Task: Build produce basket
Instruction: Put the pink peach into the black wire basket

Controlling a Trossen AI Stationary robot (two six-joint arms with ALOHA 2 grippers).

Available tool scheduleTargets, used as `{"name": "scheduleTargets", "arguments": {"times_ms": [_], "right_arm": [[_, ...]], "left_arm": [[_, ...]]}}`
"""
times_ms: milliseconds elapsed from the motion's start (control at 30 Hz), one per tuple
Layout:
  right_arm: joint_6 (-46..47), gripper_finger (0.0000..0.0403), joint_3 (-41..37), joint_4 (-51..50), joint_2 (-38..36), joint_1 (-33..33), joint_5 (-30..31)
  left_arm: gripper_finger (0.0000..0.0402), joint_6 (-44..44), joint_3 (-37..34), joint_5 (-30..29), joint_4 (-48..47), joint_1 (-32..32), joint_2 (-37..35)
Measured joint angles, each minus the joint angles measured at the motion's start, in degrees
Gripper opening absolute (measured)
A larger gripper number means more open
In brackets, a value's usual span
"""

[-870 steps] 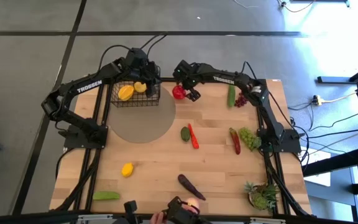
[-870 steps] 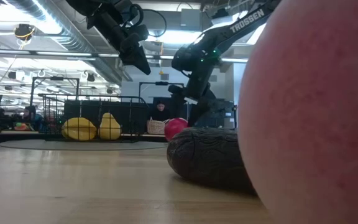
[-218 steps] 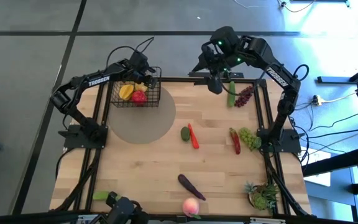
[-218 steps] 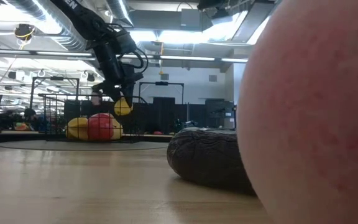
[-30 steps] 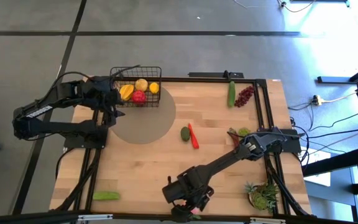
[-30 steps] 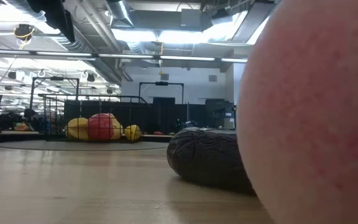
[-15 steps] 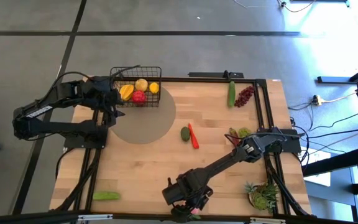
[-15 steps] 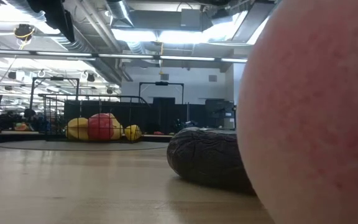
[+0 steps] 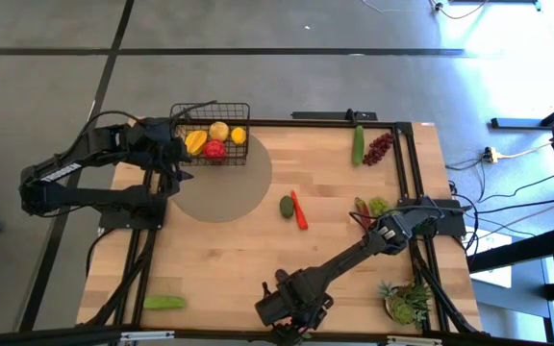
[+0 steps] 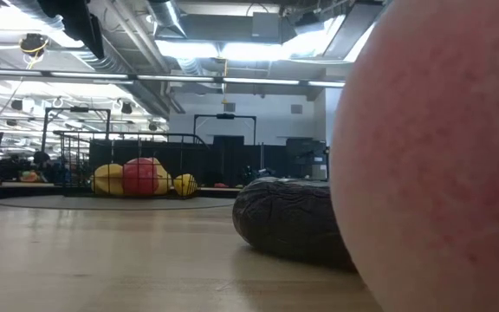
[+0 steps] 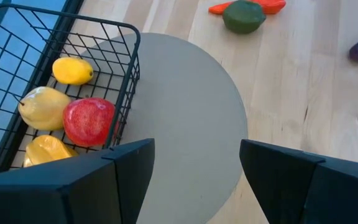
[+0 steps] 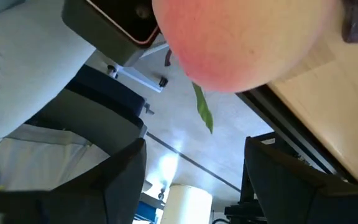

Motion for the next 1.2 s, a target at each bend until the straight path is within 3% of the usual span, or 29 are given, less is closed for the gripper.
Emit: {"name": "scheduleTargets", "arguments": {"times_ms": [600,1200], "right_arm": [[-0.2,0.0259,0.1,2.4,2.6,0.3,1.1],[-0.2,0.018,0.1,3.0,3.3,0.1,1.5]], "left_arm": [[0.0225,0.0,0.0,0.0,0.0,0.0,0.0],[0.0225,0.0,0.0,0.0,0.0,0.0,0.0]]}}
